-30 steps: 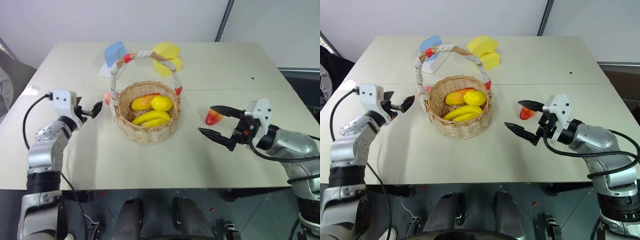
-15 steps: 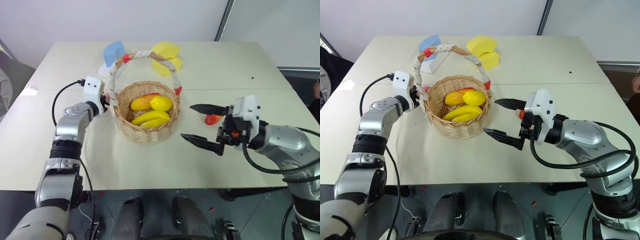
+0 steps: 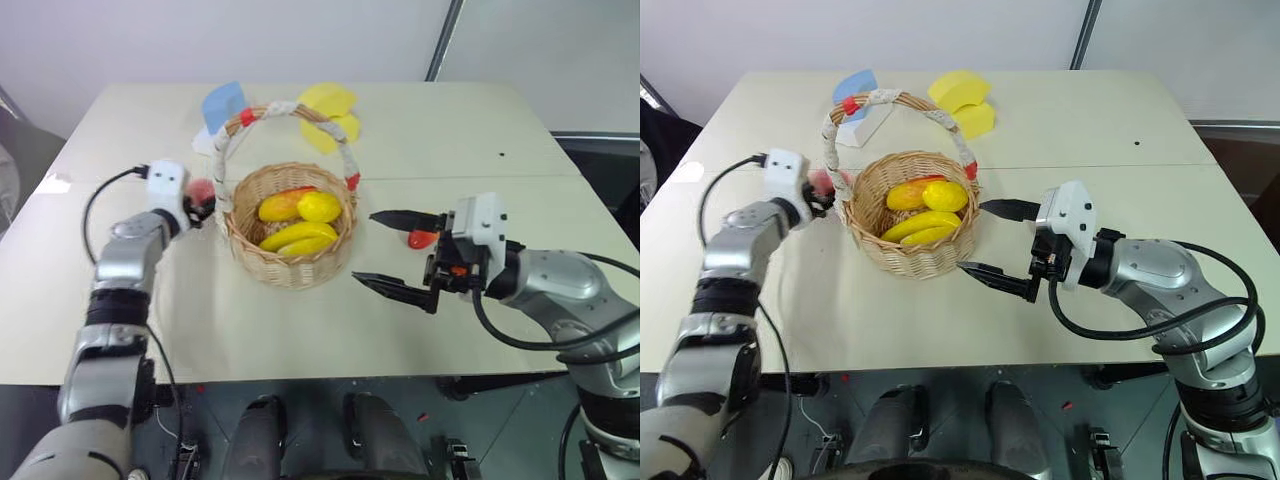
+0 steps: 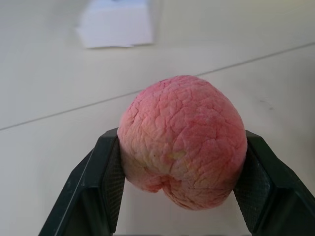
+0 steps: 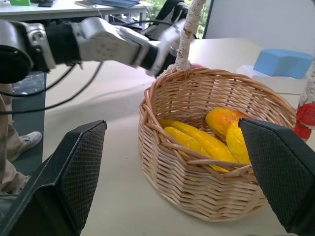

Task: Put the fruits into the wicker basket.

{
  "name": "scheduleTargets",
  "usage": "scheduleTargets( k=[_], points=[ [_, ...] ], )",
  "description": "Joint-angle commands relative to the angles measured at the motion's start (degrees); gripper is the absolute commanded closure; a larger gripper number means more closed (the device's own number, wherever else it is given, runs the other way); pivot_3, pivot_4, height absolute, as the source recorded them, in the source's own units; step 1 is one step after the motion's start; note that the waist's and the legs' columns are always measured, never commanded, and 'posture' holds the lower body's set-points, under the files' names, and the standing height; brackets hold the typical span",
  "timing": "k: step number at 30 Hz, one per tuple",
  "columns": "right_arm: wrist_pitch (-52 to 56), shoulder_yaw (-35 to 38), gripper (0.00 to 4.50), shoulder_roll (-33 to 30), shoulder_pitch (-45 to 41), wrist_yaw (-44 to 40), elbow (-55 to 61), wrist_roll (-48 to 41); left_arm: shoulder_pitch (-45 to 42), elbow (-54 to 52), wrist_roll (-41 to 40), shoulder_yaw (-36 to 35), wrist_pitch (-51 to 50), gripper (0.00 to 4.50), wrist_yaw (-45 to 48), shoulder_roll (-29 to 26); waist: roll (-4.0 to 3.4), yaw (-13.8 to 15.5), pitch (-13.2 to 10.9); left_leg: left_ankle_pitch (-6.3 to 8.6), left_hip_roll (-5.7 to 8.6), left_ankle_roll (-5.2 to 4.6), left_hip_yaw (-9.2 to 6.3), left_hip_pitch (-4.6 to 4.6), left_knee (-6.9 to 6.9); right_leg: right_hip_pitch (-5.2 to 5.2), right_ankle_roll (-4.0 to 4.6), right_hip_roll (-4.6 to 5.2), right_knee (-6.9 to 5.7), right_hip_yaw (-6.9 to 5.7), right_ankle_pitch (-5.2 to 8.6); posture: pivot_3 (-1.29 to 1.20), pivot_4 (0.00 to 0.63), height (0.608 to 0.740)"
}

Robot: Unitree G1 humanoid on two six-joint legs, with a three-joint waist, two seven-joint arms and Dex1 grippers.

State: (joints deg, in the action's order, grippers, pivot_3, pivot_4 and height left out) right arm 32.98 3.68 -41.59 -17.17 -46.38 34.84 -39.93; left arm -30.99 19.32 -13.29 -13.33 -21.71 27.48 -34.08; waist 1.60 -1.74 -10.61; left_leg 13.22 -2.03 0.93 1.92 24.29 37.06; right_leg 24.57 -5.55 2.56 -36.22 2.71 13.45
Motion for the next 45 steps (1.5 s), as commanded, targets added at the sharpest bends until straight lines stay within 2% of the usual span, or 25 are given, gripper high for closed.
scheduleTargets(
  k=[1,4,6,8,11,13,15,16,17,18,19,23,29,34,41,43,45],
  points=[
    [-1.6,1.7,0.00,-0.2,-0.7,-0.5,0.4,0.0,7.7,-17.1,-11.8,-8.8,-1.6,1.68,8.9,-2.9,0.01,0.4,0.0,0.00,0.00,0.00,-0.03,0.01,0.00,0.00,0.00,0.01,-0.02,-0.05,0.00,0.00,0.150,0.740],
    [-2.9,1.8,0.00,-0.5,-1.1,-2.0,-2.6,1.1,16.7,-34.1,-26.4,-13.3,-9.6,1.68,16.8,-5.2,0.04,1.1,0.0,0.01,-0.18,0.01,-0.03,0.04,0.02,-0.01,0.24,0.14,0.03,-0.05,0.12,0.00,0.150,0.740],
    [-3.7,1.6,0.00,-0.4,-1.8,-3.0,-4.9,1.8,18.6,-41.4,-32.5,-12.1,-14.3,1.68,17.6,-6.3,0.04,1.7,0.0,-0.02,-0.16,0.07,0.03,0.05,0.09,-0.16,0.30,0.34,0.11,-0.21,0.15,0.00,0.150,0.740],
    [-4.5,1.3,0.00,-0.3,-2.4,-3.8,-6.9,2.7,17.4,-46.3,-34.3,-8.1,-17.5,1.68,15.5,-6.4,0.04,2.1,0.0,-0.04,-0.16,0.11,0.18,0.04,0.13,-0.22,0.33,0.53,0.17,-0.23,0.15,0.00,0.150,0.740],
    [-5.2,1.2,0.00,0.0,-2.9,-4.4,-9.2,3.5,13.0,-48.9,-31.1,-0.3,-19.9,1.68,10.4,-4.7,0.04,2.3,0.0,-0.05,0.01,0.09,0.53,-0.01,0.19,-0.30,0.33,0.69,0.17,-0.21,0.15,0.00,0.150,0.740],
    [-5.3,1.1,0.00,0.0,-2.6,-4.4,-10.5,4.5,8.2,-47.6,-27.6,5.4,-20.6,1.68,6.5,-2.1,0.04,2.2,0.0,-0.06,0.15,0.07,0.59,0.00,0.21,-0.29,0.30,0.65,0.18,-0.15,0.15,0.00,0.150,0.740],
    [-5.0,1.2,0.00,0.0,-2.1,-3.6,-11.5,5.4,4.9,-45.8,-26.2,8.3,-21.0,1.68,4.6,0.2,0.06,2.2,0.0,-0.06,0.18,0.06,0.60,0.04,0.22,-0.26,0.24,0.55,0.19,-0.12,0.16,0.00,0.150,0.740],
    [-4.6,1.3,0.00,-0.1,-1.8,-3.0,-12.1,6.0,3.7,-45.0,-26.0,8.9,-21.1,0.97,4.2,1.1,0.05,2.0,0.0,-0.06,0.17,0.06,0.58,0.05,0.22,-0.25,0.22,0.47,0.18,-0.07,0.15,0.00,0.150,0.740],
    [-4.3,1.4,0.00,0.0,-1.6,-2.3,-12.7,6.6,3.1,-44.3,-25.5,9.4,-21.0,0.73,4.2,1.4,0.05,1.9,0.0,-0.06,0.14,0.05,0.57,0.05,0.21,-0.22,0.18,0.40,0.17,-0.03,0.16,0.00,0.150,0.740],
    [-4.8,1.4,0.00,0.3,-1.5,-0.6,-13.9,8.5,2.5,-43.7,-24.5,10.2,-20.7,0.17,4.4,1.3,0.05,1.6,0.0,-0.05,0.12,0.03,0.56,0.05,0.20,-0.22,0.12,0.35,0.16,-0.02,0.14,0.00,0.150,0.740],
    [-5.2,1.4,0.00,0.6,-1.6,1.3,-15.2,10.3,2.0,-43.2,-23.4,10.9,-20.2,0.03,4.6,1.2,0.05,1.3,0.0,-0.04,0.08,0.02,0.51,0.05,0.19,-0.21,0.03,0.27,0.16,-0.02,0.11,0.00,0.150,0.740],
    [-5.3,2.5,0.00,2.9,-2.2,9.6,-20.5,15.8,2.3,-42.7,-21.1,12.3,-17.4,0.03,8.1,0.2,0.05,0.7,0.0,-0.04,0.03,0.02,0.36,0.02,0.15,-0.16,0.10,0.10,0.10,-0.01,0.17,0.00,0.150,0.740],
    [3.6,5.1,0.00,9.7,-6.3,22.6,-29.5,17.8,6.4,-43.3,-23.4,9.3,-14.8,0.03,15.2,-2.2,0.03,0.7,0.0,-0.04,0.02,0.03,0.35,0.01,0.14,-0.11,0.16,0.08,0.04,0.03,0.19,0.00,0.150,0.740],
    [4.9,5.1,0.00,12.5,-8.2,26.8,-34.6,20.1,7.8,-43.2,-22.4,8.8,-13.6,0.03,16.1,-3.5,0.03,1.0,0.0,-0.04,0.04,0.03,0.35,0.05,0.15,-0.11,0.16,0.10,0.07,0.03,0.19,0.00,0.150,0.740],
    [6.4,4.6,0.00,14.4,-9.0,27.7,-37.5,20.8,9.0,-44.5,-22.2,8.6,-13.8,0.03,15.4,-3.2,0.03,0.8,0.0,-0.04,0.04,0.03,0.35,0.06,0.14,-0.11,0.14,0.10,0.07,0.04,0.19,0.00,0.150,0.740],
    [6.2,4.5,0.53,14.6,-8.9,27.7,-37.6,21.1,9.3,-44.9,-22.3,8.5,-13.8,0.00,15.1,-3.1,0.03,0.7,0.0,-0.04,0.03,0.03,0.35,0.06,0.14,-0.11,0.14,0.10,0.07,0.04,0.19,0.00,0.150,0.740],
    [6.2,4.5,1.25,14.7,-8.8,27.7,-37.4,21.3,9.5,-45.0,-22.3,8.4,-13.7,0.00,15.0,-3.1,0.02,0.7,0.0,-0.04,0.03,0.03,0.36,0.06,0.14,-0.11,0.11,0.10,0.07,0.04,0.17,0.00,0.150,0.740]
  ],
)
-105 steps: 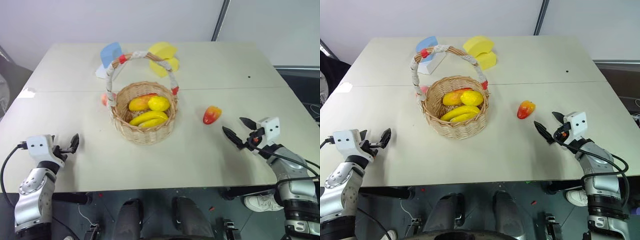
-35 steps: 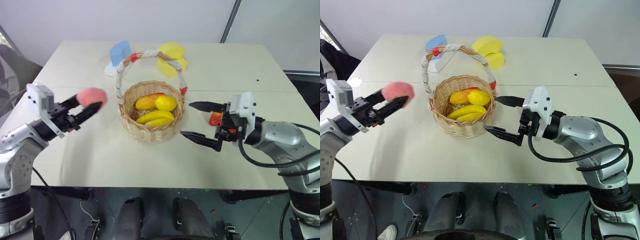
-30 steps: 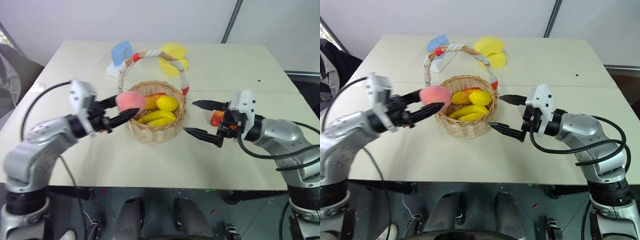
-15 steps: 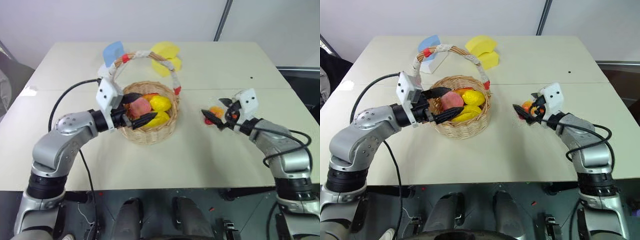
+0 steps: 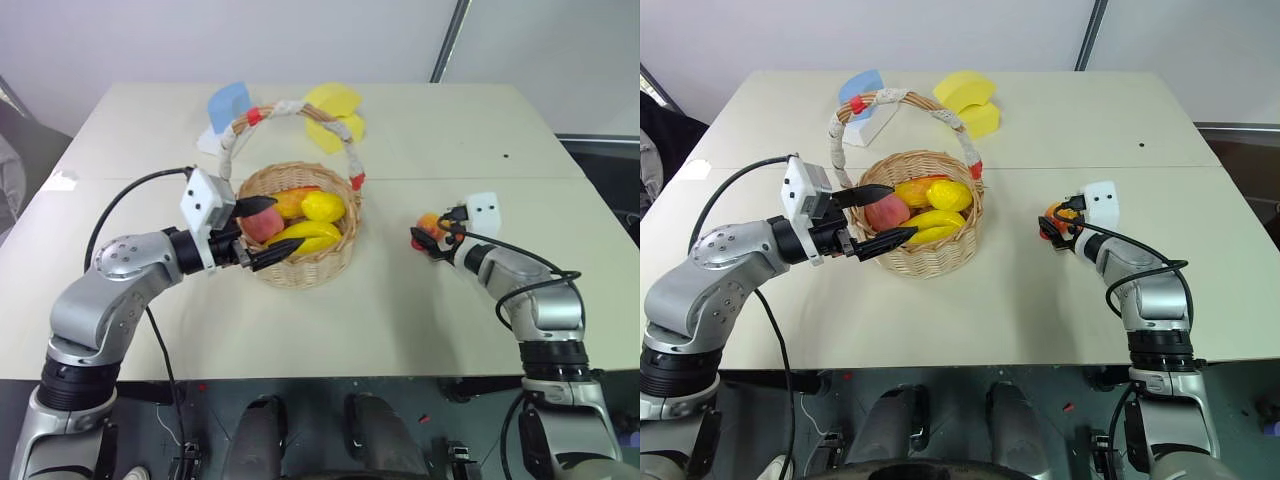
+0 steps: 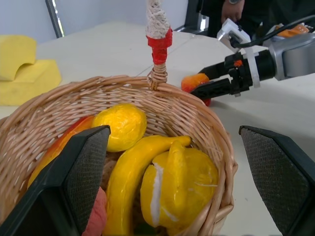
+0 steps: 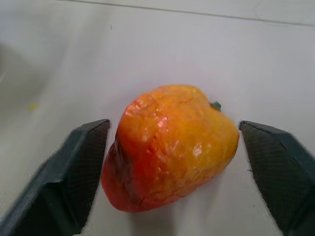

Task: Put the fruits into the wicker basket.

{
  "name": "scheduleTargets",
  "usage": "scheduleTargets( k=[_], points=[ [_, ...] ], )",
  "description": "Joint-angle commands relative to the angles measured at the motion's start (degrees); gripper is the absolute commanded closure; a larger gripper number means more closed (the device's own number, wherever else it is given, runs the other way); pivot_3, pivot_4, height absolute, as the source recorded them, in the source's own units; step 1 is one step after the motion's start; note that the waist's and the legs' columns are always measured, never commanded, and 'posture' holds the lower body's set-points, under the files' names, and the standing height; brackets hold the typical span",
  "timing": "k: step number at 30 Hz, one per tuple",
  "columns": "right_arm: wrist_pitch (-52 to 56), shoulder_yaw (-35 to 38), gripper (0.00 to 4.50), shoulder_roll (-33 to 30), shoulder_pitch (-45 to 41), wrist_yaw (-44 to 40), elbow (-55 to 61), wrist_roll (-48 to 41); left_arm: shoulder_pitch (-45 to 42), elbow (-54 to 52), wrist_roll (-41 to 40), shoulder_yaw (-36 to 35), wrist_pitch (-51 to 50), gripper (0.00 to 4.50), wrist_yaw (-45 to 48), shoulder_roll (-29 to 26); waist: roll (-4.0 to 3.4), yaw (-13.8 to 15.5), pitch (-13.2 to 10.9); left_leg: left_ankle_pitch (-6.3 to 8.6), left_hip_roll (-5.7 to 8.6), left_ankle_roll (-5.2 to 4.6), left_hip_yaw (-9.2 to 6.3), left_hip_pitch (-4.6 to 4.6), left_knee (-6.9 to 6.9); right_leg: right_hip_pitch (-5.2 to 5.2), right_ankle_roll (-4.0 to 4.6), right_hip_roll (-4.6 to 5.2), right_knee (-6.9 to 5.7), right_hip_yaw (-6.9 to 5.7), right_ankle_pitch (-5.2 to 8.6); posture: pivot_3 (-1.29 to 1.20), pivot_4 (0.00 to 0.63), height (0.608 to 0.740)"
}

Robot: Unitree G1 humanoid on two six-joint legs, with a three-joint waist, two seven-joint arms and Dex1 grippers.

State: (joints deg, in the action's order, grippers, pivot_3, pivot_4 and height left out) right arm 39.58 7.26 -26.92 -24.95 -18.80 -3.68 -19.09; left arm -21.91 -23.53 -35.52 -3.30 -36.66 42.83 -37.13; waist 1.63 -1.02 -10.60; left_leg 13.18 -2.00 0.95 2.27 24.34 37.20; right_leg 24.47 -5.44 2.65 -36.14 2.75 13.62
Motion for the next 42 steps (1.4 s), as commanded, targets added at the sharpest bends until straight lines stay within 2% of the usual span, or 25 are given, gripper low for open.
scheduleTargets(
  k=[1,2,3,9,11,13,16,22,25,27,29,30,33,37,40,42],
  points=[
    [-0.7,0.7,1.78,-0.3,-0.9,-0.1,1.8,0.7,0.7,-2.0,-0.1,-2.0,1.4,0.00,-0.3,-0.3,0.00,0.0,0.0,0.00,0.00,0.00,0.00,-0.01,0.00,0.00,0.00,0.00,0.00,0.00,0.00,0.00,0.150,0.740],
    [-0.9,0.7,2.13,-0.5,-0.8,-0.2,2.3,1.0,0.9,-1.8,0.0,-2.3,1.5,0.00,-0.2,-0.4,0.00,-0.1,0.0,0.00,-0.01,0.00,-0.01,-0.01,-0.01,0.00,0.00,-0.01,-0.01,0.00,0.00,0.00,0.150,0.740],
    [-1.2,0.6,2.21,-0.7,-0.7,-0.5,3.0,1.1,1.1,-1.7,-0.1,-2.8,1.6,0.00,-0.2,-0.6,0.00,-0.1,0.0,0.00,-0.01,0.00,0.00,-0.02,-0.01,0.00,0.00,-0.01,-0.01,0.00,0.00,0.00,0.150,0.740],
    [-3.2,-2.0,2.21,-7.3,2.4,-12.5,15.7,-1.4,5.3,-0.1,-2.2,-9.7,2.3,0.00,1.6,-2.1,-0.07,-0.1,0.0,0.00,-0.02,0.00,0.01,0.00,-0.06,0.06,-0.01,-0.01,0.00,0.00,0.01,0.00,0.150,0.740],
    [-3.3,-3.8,2.21,-10.4,3.8,-21.6,25.7,-7.2,8.2,1.0,-3.4,-13.4,3.7,0.00,3.2,-2.2,-0.11,-0.1,-0.1,0.00,-0.03,0.00,0.00,0.00,-0.06,0.05,0.02,-0.01,0.01,-0.01,0.03,0.00,0.150,0.740],
    [-1.2,-4.6,2.21,-10.7,3.0,-25.2,31.8,-12.4,9.9,1.8,-4.1,-15.6,4.7,0.00,3.8,-2.2,-0.09,-0.3,0.0,0.02,-0.10,-0.02,0.02,-0.03,-0.10,0.06,0.01,-0.04,0.01,-0.01,0.04,0.00,0.150,0.740],
    [3.5,-8.4,2.21,-6.7,-2.5,-22.2,34.5,-15.0,11.8,1.7,-4.5,-17.1,6.1,0.00,4.4,-1.7,-0.07,-0.2,0.0,0.02,-0.28,-0.02,0.01,-0.05,-0.06,0.05,0.07,-0.15,-0.02,-0.06,0.01,0.00,0.150,0.740],
    [6.6,-17.0,2.21,5.3,-12.1,-10.7,26.9,-8.0,13.8,-0.8,-5.4,-17.0,6.2,0.00,2.9,-0.5,-0.02,0.1,0.0,0.01,-0.39,0.02,0.18,-0.07,-0.02,0.07,0.28,-0.12,0.01,-0.06,-0.08,0.00,0.150,0.740],
    [5.4,-19.5,2.21,8.5,-14.0,-8.7,22.7,-4.7,14.2,-2.0,-5.7,-16.6,5.9,0.00,2.0,0.0,-0.01,0.2,0.0,0.01,-0.39,0.02,0.27,0.04,-0.03,0.16,0.28,-0.06,0.04,-0.05,-0.08,0.00,0.150,0.740],
    [4.0,-20.5,1.16,9.4,-14.7,-8.0,21.5,-2.7,14.4,-3.1,-5.8,-16.3,5.7,0.00,1.2,0.4,-0.01,0.2,0.0,0.01,-0.38,0.02,0.30,0.06,-0.04,0.18,0.27,-0.03,0.04,-0.05,-0.09,0.00,0.150,0.740],
    [1.6,-21.2,0.30,9.1,-14.3,-9.0,22.9,-1.5,14.4,-3.8,-6.4,-16.4,5.5,0.00,0.5,0.6,-0.01,0.2,0.0,0.01,-0.37,0.02,0.32,0.07,-0.04,0.18,0.26,-0.02,0.05,-0.05,-0.09,0.00,0.150,0.740],
    [1.2,-20.9,0.03,8.4,-13.5,-10.2,24.7,-1.9,14.6,-4.1,-6.6,-16.5,5.4,0.00,0.4,0.5,-0.01,0.1,0.0,0.01,-0.37,0.02,0.33,0.07,-0.04,0.19,0.26,-0.02,0.05,-0.05,-0.09,0.00,0.150,0.740],
    [0.4,-18.4,0.03,5.6,-10.3,-14.6,29.4,-5.1,15.0,-4.5,-6.9,-16.6,5.5,0.00,0.2,0.3,-0.01,0.1,0.0,0.01,-0.38,0.02,0.32,0.05,-0.06,0.19,0.26,-0.04,0.04,-0.05,-0.09,0.00,0.150,0.740],
    [0.1,-11.2,0.03,0.4,-3.5,-22.4,33.7,-13.1,14.8,-4.2,-8.2,-16.7,5.7,0.00,0.1,0.9,0.00,0.3,0.0,0.01,-0.39,0.02,0.31,0.04,-0.06,0.16,0.26,-0.06,0.06,-0.06,-0.09,0.00,0.150,0.740],
    [-0.1,-7.9,0.03,-0.4,-1.4,-20.7,31.3,-13.4,14.2,-3.5,-9.1,-16.6,5.6,0.00,0.4,1.2,0.00,-0.1,0.0,0.01,-0.38,0.02,0.33,0.03,-0.02,0.13,0.26,-0.05,0.08,-0.05,-0.08,0.00,0.150,0.740],
    [-1.8,-6.7,0.03,1.3,-1.7,-17.3,27.6,-11.3,13.7,-2.6,-8.7,-16.0,5.9,0.00,0.7,1.1,0.00,-0.4,0.0,0.01,-0.41,0.02,0.35,-0.06,-0.02,0.13,0.28,-0.13,0.04,0.00,-0.09,0.00,0.150,0.740]
  ],
)
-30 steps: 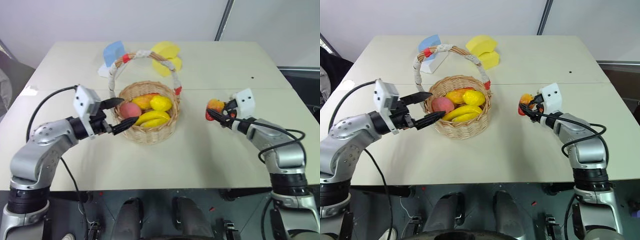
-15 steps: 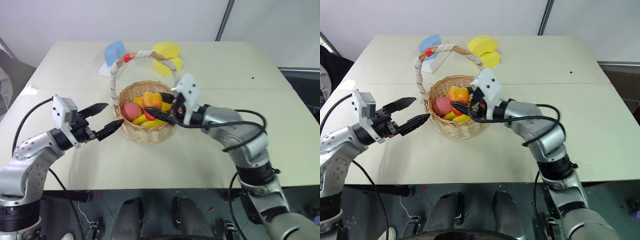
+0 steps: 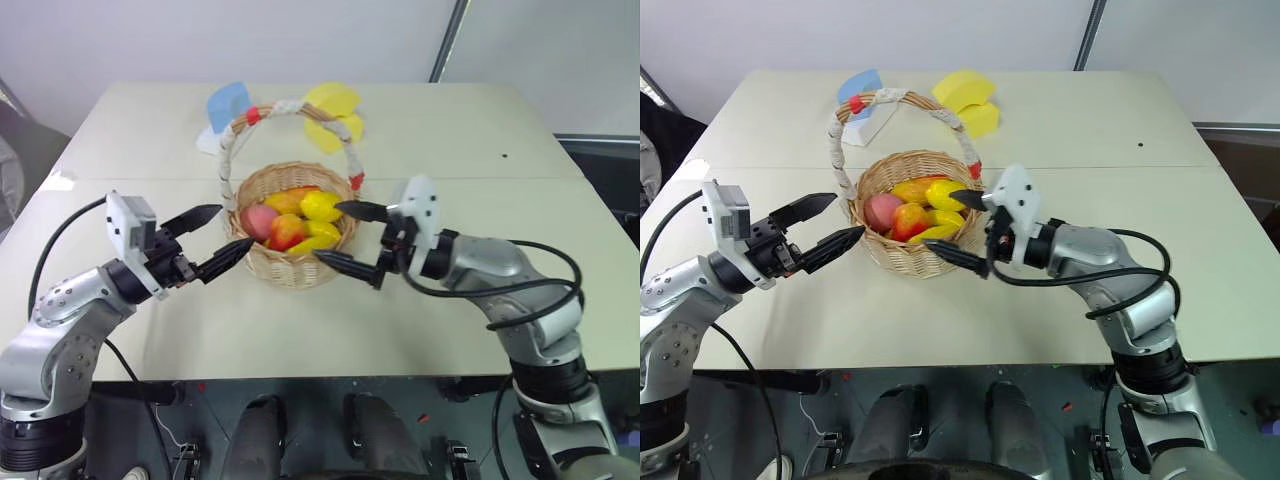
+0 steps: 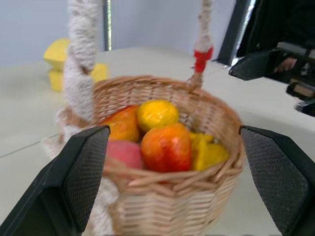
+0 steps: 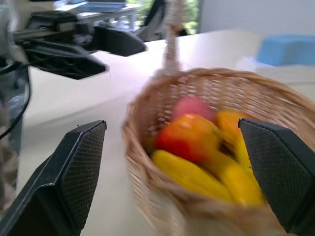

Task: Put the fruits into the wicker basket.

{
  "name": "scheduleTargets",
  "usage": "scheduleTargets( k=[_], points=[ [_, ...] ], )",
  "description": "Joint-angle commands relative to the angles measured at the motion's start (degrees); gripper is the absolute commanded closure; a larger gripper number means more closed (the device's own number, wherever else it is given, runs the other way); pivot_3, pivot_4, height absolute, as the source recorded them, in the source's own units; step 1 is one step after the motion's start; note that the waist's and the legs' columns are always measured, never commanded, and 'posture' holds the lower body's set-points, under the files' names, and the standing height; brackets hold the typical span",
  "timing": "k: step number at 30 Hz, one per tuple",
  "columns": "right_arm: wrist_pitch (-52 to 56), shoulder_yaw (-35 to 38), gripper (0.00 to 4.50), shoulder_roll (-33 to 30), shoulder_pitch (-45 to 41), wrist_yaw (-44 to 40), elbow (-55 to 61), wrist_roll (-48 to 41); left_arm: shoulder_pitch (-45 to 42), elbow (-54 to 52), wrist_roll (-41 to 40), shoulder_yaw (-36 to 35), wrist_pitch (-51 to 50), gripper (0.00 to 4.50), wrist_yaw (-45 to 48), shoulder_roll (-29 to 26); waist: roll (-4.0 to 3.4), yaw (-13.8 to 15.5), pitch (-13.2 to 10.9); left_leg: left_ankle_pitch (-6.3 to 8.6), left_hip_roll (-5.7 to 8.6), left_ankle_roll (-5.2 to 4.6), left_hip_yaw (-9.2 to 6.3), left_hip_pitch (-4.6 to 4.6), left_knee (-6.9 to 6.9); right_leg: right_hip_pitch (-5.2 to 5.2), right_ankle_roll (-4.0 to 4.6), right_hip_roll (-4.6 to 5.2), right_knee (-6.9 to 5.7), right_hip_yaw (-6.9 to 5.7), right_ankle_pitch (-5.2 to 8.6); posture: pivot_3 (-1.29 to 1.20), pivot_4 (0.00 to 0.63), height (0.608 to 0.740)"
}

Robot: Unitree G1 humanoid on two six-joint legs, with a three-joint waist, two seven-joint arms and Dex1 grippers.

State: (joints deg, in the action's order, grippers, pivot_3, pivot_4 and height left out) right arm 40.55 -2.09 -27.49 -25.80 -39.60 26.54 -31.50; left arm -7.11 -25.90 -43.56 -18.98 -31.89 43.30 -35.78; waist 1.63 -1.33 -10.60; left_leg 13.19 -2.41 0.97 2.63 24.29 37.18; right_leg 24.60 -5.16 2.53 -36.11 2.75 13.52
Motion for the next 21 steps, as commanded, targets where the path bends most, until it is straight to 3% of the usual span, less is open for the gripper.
scheduleTargets(
  k=[1,10,11,12,19,21],
  points=[
    [-3.7,3.2,0.03,3.1,-1.5,5.5,-4.6,2.2,-1.5,0.2,-0.6,0.1,1.2,0.00,0.3,-0.1,0.01,-0.2,0.0,0.00,-0.02,0.00,0.00,-0.03,-0.01,0.00,0.01,-0.04,-0.02,0.00,-0.01,0.00,0.150,0.740],
    [-13.7,2.5,0.03,11.2,-7.1,11.9,-19.1,9.2,-2.5,0.5,-0.1,1.5,1.5,0.00,0.0,0.4,0.00,-0.8,0.0,0.00,-0.09,0.00,-0.01,0.02,-0.05,0.04,0.00,-0.14,-0.01,0.00,-0.01,0.00,0.150,0.740],
    [-14.1,3.1,0.55,12.0,-7.4,12.0,-20.0,8.6,-2.4,0.2,-0.1,1.5,1.6,0.00,-0.1,0.4,0.00,-0.8,0.0,0.00,-0.09,0.00,-0.01,0.02,-0.05,0.04,-0.01,-0.15,-0.01,0.00,-0.02,0.00,0.150,0.740],
    [-14.6,3.5,0.76,12.5,-7.6,11.9,-20.6,8.4,-2.2,0.0,-0.1,1.5,1.7,0.00,-0.3,0.4,0.00,-0.8,0.0,0.00,-0.09,0.00,-0.02,0.02,-0.06,0.04,-0.01,-0.15,-0.01,0.00,-0.02,0.00,0.150,0.740],
    [-14.9,3.7,4.44,12.1,-7.0,10.1,-19.4,7.5,-0.9,-1.2,-0.2,1.6,2.1,0.00,-0.9,0.8,0.00,-1.0,0.0,0.00,-0.09,0.00,-0.01,0.03,-0.06,0.04,-0.01,-0.11,-0.01,0.00,-0.02,0.00,0.150,0.740],
    [-14.7,4.2,4.48,11.5,-6.4,9.3,-17.5,6.8,-1.0,-1.2,-0.2,2.0,2.3,0.00,-1.1,1.1,-0.01,-1.0,0.0,0.00,-0.09,0.00,-0.01,0.02,-0.06,0.04,-0.01,-0.11,-0.01,-0.01,-0.01,0.00,0.150,0.740]
  ],
)
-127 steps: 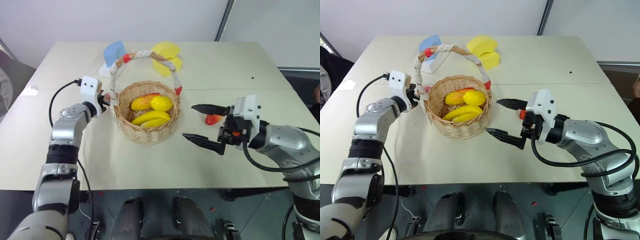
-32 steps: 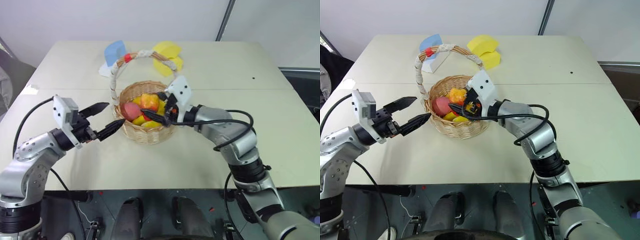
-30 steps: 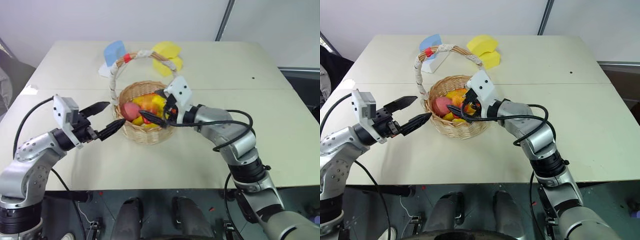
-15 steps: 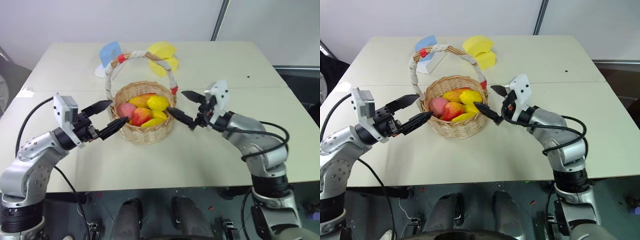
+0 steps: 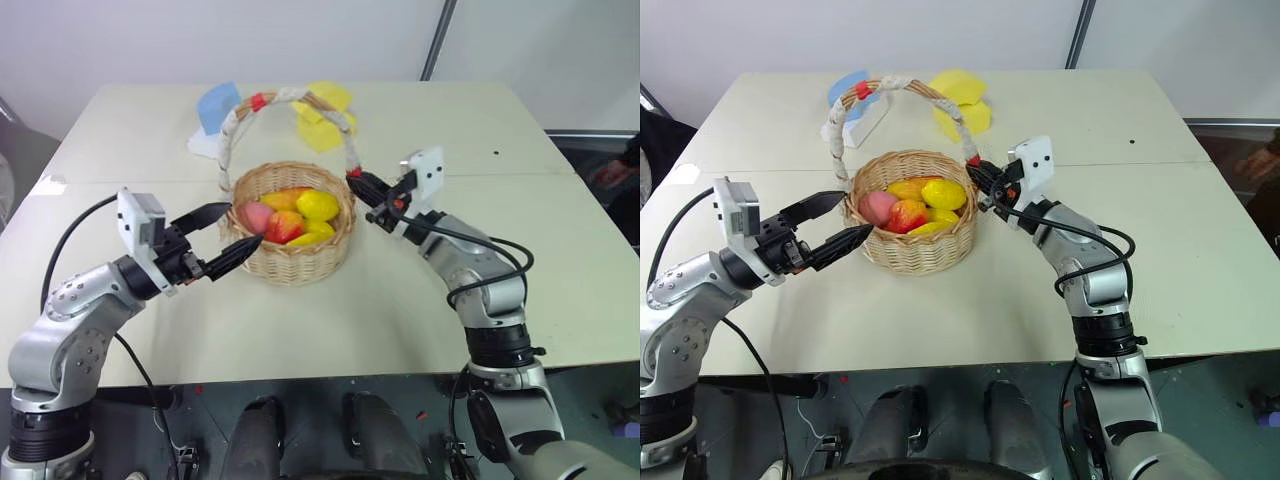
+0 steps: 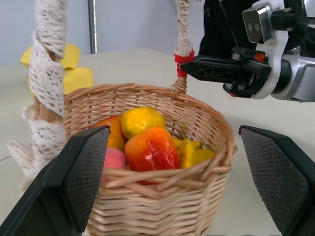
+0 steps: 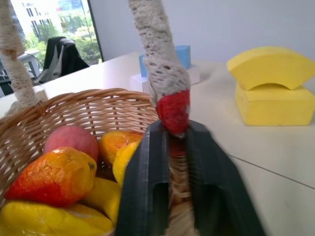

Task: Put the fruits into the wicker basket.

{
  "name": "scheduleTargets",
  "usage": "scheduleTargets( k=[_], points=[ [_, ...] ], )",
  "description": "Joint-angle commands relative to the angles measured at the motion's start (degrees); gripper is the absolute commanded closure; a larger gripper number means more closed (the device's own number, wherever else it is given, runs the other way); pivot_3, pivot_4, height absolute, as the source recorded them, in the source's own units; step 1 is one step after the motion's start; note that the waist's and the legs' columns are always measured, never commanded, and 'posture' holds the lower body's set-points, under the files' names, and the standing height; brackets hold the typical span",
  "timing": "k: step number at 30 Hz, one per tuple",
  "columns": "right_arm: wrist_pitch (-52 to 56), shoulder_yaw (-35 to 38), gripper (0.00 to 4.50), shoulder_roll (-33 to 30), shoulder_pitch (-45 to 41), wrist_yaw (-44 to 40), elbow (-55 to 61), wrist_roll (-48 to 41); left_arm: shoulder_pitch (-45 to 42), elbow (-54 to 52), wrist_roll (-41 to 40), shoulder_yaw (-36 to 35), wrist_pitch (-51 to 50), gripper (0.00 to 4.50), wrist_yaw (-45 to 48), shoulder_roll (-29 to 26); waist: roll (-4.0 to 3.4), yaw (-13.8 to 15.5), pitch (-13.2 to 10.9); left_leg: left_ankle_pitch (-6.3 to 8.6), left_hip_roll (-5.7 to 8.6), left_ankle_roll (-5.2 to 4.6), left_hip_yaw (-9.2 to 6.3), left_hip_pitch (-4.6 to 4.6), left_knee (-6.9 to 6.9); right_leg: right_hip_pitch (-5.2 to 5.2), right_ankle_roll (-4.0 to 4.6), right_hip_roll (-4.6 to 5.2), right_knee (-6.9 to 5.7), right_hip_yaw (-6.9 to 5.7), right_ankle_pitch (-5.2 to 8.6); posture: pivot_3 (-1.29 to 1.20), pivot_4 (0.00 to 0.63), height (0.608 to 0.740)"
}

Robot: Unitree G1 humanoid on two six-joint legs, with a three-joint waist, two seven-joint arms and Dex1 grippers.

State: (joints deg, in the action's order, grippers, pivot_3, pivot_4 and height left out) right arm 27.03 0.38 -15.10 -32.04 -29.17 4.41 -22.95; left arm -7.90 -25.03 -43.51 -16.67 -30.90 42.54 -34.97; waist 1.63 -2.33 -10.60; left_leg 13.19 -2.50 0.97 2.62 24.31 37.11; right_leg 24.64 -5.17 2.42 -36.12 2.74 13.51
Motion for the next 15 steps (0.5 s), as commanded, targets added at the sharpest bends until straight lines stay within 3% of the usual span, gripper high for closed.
scheduleTargets(
  k=[1,8,15],
  points=[
    [-1.3,2.4,4.48,-1.2,0.1,-1.3,5.4,-2.1,-0.3,-1.9,-0.1,-0.1,1.4,0.00,-0.4,0.3,0.00,0.0,0.0,0.00,0.00,0.00,0.00,0.00,0.00,0.00,0.00,0.00,0.00,0.00,0.00,0.00,0.150,0.740],
    [-3.7,12.9,4.48,-7.0,-0.1,1.4,6.3,-3.2,-1.7,-0.3,0.2,0.7,2.0,0.00,0.4,0.2,-0.02,0.4,0.0,0.00,0.03,0.00,0.00,0.04,0.00,0.01,0.00,0.04,0.02,0.00,0.01,0.00,0.150,0.740],
    [-10.4,22.4,4.48,-14.2,-0.2,9.5,-4.0,3.0,-4.0,2.0,1.1,2.8,3.0,0.00,1.7,0.8,-0.02,0.2,0.0,0.00,0.08,0.00,0.03,0.03,0.00,0.01,0.00,0.05,0.06,0.02,0.01,0.00,0.150,0.740]
  ],
)
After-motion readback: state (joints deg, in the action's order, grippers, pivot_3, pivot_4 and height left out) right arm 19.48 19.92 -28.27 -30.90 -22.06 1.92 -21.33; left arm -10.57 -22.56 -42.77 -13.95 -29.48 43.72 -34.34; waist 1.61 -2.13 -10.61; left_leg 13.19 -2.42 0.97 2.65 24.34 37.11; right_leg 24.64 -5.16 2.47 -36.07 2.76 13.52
